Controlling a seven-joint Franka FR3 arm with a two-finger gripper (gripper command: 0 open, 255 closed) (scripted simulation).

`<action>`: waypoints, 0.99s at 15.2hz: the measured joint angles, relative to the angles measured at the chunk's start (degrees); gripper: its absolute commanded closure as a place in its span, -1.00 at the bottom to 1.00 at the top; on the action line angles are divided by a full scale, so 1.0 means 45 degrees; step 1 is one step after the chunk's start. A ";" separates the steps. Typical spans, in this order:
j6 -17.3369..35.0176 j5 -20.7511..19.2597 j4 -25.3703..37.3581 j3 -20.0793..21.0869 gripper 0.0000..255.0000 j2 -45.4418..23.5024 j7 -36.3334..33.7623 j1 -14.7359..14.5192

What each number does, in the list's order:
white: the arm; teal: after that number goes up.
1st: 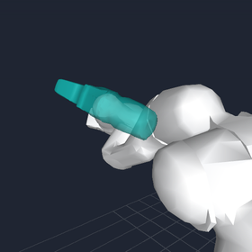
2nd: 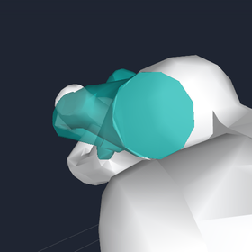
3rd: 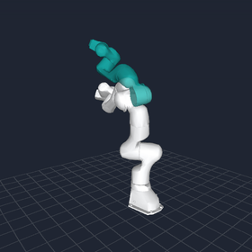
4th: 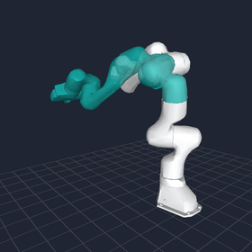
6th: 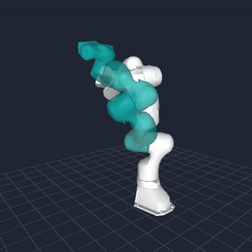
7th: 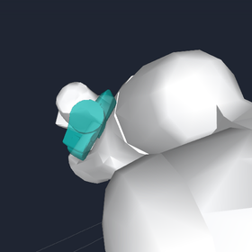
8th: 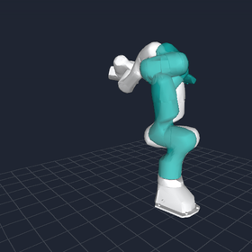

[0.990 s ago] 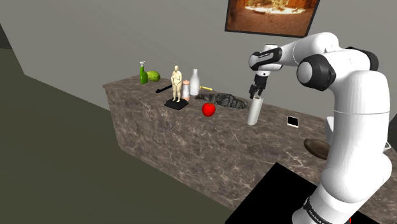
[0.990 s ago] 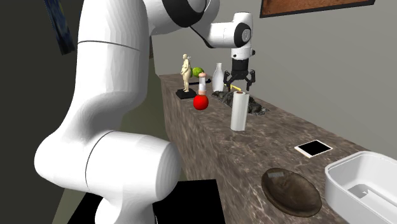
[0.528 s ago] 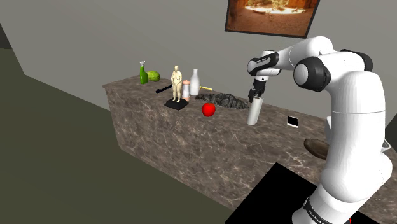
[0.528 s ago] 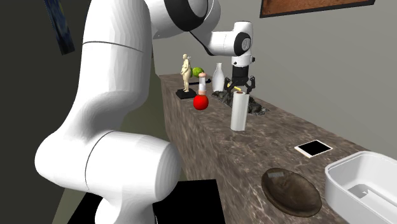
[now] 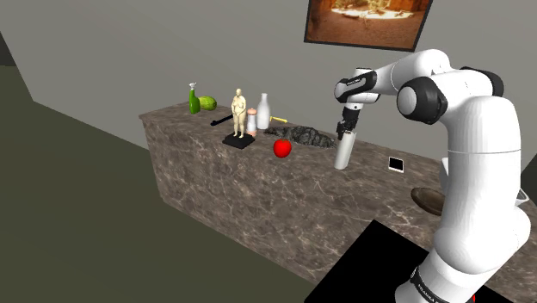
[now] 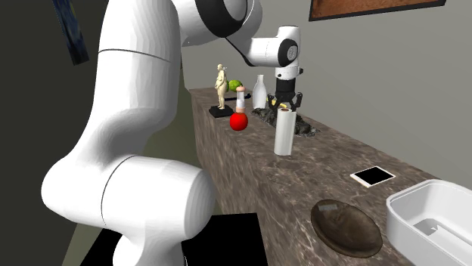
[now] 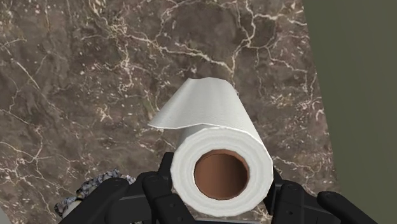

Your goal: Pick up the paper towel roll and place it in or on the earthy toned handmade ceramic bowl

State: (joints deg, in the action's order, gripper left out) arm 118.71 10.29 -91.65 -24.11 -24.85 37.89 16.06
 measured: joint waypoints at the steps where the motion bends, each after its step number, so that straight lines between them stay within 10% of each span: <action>1: -0.0001 0.0000 0.0002 0.0002 1.00 0.0002 -0.0001 -0.0003; 15: -0.0740 -0.0136 0.0530 -0.0068 1.00 0.0228 -0.0091 -0.0014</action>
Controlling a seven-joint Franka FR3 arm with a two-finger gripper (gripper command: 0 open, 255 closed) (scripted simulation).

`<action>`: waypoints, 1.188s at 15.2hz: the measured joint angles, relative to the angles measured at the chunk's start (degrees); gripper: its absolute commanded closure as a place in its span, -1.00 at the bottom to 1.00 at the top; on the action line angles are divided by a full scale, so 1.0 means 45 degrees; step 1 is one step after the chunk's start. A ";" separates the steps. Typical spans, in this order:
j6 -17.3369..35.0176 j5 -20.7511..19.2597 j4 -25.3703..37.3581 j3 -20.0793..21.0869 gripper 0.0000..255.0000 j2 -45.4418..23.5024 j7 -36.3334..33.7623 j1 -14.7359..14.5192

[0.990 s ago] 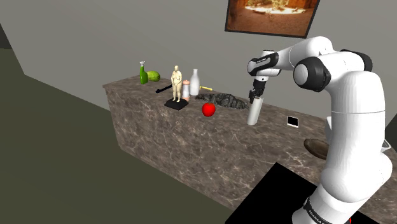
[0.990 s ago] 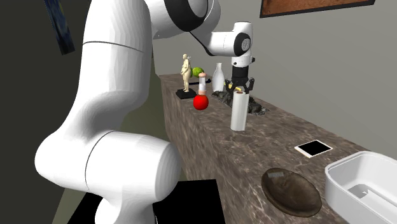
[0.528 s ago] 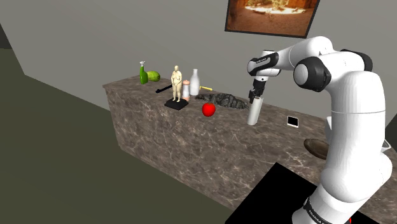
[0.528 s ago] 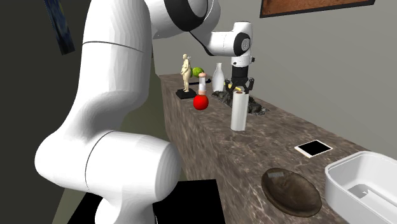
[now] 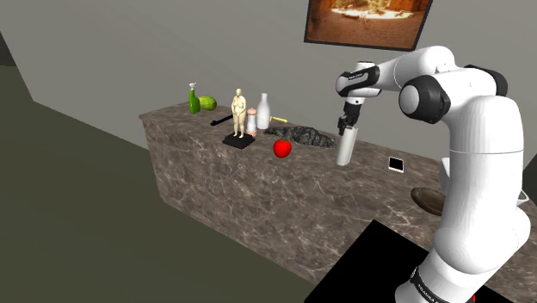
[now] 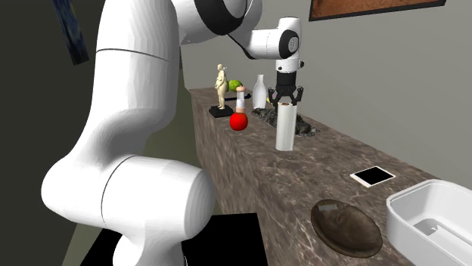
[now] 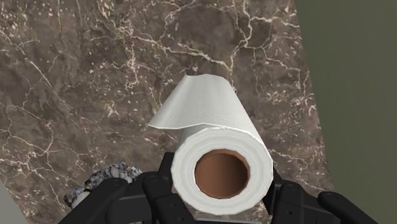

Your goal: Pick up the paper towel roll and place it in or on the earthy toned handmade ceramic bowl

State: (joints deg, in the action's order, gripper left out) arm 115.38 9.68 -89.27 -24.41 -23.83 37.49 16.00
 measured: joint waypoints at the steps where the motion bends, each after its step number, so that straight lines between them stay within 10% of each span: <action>1: -0.0152 -0.0031 0.0096 -0.0014 1.00 0.0061 -0.0021 -0.0008; 18: -0.2789 -0.0266 0.2334 -0.0173 1.00 0.0504 -0.0103 0.0149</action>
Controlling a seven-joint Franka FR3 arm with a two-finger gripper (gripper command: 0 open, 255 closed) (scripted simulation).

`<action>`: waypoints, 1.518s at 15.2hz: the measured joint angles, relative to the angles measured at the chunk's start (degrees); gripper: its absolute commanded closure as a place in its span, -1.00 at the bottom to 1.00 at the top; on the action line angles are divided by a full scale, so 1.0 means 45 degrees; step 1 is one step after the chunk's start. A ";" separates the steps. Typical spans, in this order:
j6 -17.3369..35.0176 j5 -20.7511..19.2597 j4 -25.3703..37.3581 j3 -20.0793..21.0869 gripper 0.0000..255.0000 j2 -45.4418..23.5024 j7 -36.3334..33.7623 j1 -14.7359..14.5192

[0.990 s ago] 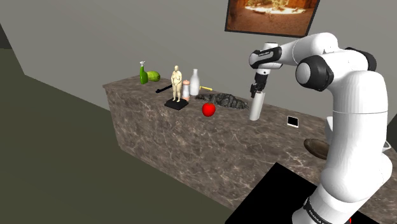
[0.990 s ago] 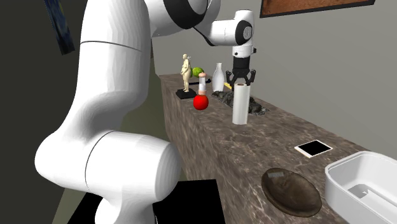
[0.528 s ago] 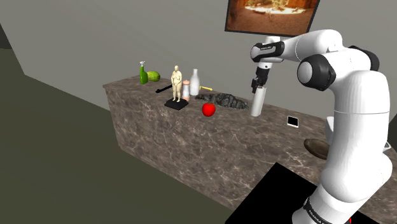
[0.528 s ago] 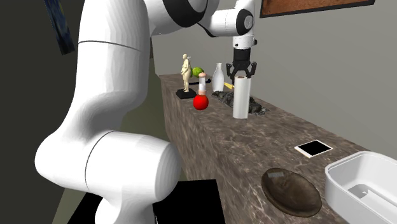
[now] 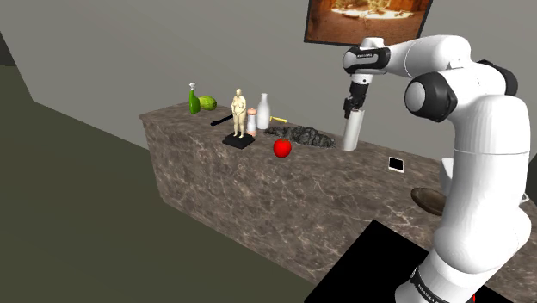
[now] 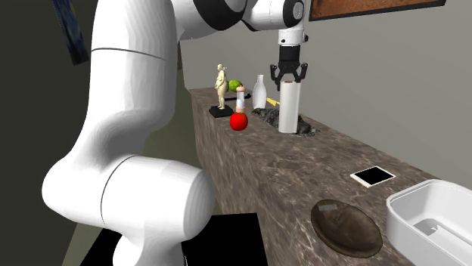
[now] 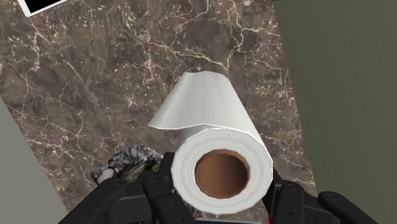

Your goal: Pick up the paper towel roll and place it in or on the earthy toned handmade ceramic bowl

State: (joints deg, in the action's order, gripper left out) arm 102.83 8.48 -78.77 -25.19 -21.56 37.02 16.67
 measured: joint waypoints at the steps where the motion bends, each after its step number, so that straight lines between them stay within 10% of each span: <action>1: 0.0092 -0.0130 -0.0458 -0.0071 1.00 0.0387 0.0078 -0.0036; 23: 0.0082 -0.3656 -0.7277 -0.1764 1.00 0.8157 0.2623 0.1275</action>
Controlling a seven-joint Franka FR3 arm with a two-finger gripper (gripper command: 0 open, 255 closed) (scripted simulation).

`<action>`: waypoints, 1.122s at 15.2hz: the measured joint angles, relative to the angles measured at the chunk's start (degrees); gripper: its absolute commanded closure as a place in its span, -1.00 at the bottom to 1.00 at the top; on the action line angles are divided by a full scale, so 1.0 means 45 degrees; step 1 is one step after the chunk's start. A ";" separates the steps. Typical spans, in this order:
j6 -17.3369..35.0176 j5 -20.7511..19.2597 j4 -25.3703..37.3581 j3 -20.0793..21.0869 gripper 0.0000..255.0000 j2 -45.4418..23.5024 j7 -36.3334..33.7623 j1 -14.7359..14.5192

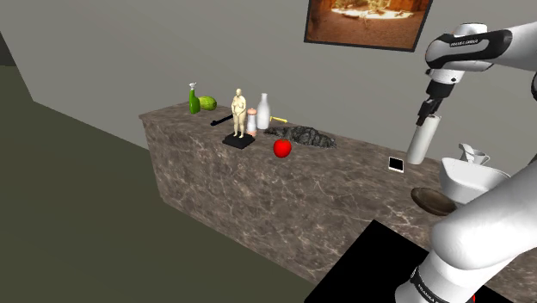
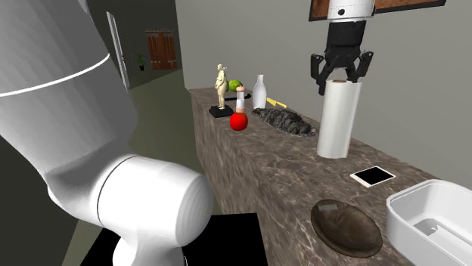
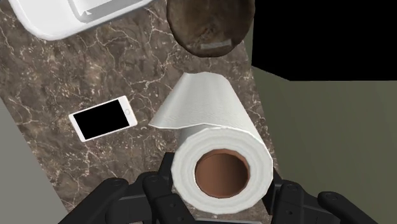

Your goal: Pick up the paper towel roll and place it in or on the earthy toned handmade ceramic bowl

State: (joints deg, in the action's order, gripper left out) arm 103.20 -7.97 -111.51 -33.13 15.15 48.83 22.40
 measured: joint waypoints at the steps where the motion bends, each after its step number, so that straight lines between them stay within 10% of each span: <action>1: -0.0092 -0.0155 -0.0142 -0.0090 1.00 0.0281 0.0176 0.0129; 17: -0.0536 -0.1670 -0.1473 -0.1291 1.00 0.2593 0.2196 0.1504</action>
State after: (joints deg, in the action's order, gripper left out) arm 100.78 -15.48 -118.14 -38.95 26.81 58.71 29.17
